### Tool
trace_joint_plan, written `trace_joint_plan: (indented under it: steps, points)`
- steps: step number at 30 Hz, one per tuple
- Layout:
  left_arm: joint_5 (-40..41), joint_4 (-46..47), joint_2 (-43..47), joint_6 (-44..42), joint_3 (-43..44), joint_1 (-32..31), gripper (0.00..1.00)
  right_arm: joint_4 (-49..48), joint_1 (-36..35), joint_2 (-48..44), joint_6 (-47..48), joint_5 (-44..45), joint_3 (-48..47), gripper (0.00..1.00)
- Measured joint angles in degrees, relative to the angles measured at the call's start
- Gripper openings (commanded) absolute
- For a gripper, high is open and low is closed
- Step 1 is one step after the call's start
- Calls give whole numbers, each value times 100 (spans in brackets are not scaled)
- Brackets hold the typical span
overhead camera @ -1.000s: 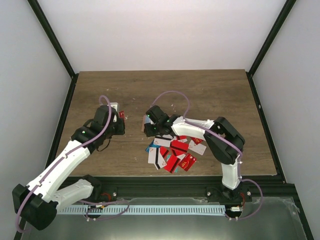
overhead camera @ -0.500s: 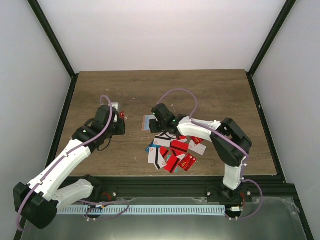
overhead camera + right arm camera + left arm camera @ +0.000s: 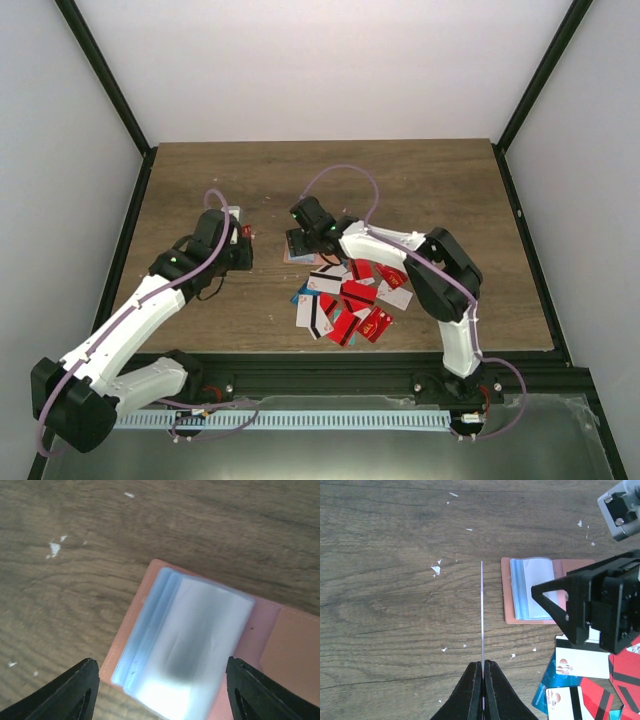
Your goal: Put the credit cards into the card holder
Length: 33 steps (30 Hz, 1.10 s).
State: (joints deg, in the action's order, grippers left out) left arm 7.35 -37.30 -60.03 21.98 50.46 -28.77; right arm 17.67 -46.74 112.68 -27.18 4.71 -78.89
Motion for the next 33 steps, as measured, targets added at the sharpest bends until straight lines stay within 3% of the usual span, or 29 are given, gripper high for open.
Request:
trace_joint_plan:
  steps: [10,18,33]
  points:
    - [-57,35,15,-15,-2,2,4,673,-96,592,59,632,-498,69]
    - [-79,39,33,-15,-7,2,4,756,-109,745,9,667,-496,48]
    - [-487,289,-302,48,-35,4,4,584,11,92,-232,1034,317,47]
